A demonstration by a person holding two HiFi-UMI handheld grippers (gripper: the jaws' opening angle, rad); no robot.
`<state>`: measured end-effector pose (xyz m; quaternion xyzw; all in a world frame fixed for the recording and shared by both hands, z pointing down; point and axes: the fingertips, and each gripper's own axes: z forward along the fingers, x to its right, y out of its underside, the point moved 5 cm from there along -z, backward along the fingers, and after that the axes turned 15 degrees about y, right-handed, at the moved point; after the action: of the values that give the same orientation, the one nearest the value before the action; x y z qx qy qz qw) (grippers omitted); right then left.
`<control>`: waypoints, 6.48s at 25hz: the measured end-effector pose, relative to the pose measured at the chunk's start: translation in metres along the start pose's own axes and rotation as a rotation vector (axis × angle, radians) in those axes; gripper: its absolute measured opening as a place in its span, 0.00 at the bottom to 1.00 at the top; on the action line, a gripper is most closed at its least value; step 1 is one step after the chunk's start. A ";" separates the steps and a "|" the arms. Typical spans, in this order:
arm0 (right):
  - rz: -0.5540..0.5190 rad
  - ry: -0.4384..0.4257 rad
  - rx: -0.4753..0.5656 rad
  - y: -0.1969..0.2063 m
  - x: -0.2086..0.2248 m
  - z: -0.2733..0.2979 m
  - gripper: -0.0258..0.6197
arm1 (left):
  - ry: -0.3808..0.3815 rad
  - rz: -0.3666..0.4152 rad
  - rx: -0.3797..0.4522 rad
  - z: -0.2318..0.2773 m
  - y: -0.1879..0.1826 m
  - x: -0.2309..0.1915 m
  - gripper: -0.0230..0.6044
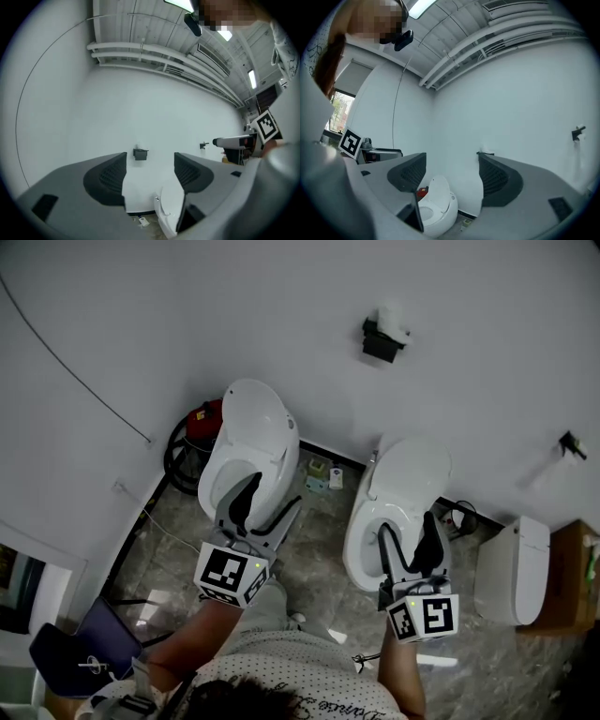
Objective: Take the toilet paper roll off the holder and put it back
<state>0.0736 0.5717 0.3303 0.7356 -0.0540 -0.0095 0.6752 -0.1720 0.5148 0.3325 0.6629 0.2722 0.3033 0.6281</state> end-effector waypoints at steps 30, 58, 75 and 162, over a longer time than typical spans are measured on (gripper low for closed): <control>-0.004 0.136 -0.004 0.022 -0.007 0.311 0.75 | 0.166 -0.017 -0.008 0.218 0.021 -0.260 0.65; -0.018 0.052 0.055 0.014 0.103 0.509 0.75 | 0.074 -0.038 -0.021 0.402 0.038 -0.352 0.65; 0.040 0.058 0.046 0.017 0.171 0.603 0.74 | 0.106 -0.015 -0.031 0.521 0.037 -0.382 0.65; -0.047 -0.021 -0.117 0.054 0.172 0.754 0.50 | 0.064 -0.043 -0.025 0.571 0.050 -0.455 0.65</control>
<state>0.1755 -0.1965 0.3280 0.6959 -0.0433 -0.0360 0.7159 -0.0525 -0.2070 0.3399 0.6390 0.3026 0.3139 0.6337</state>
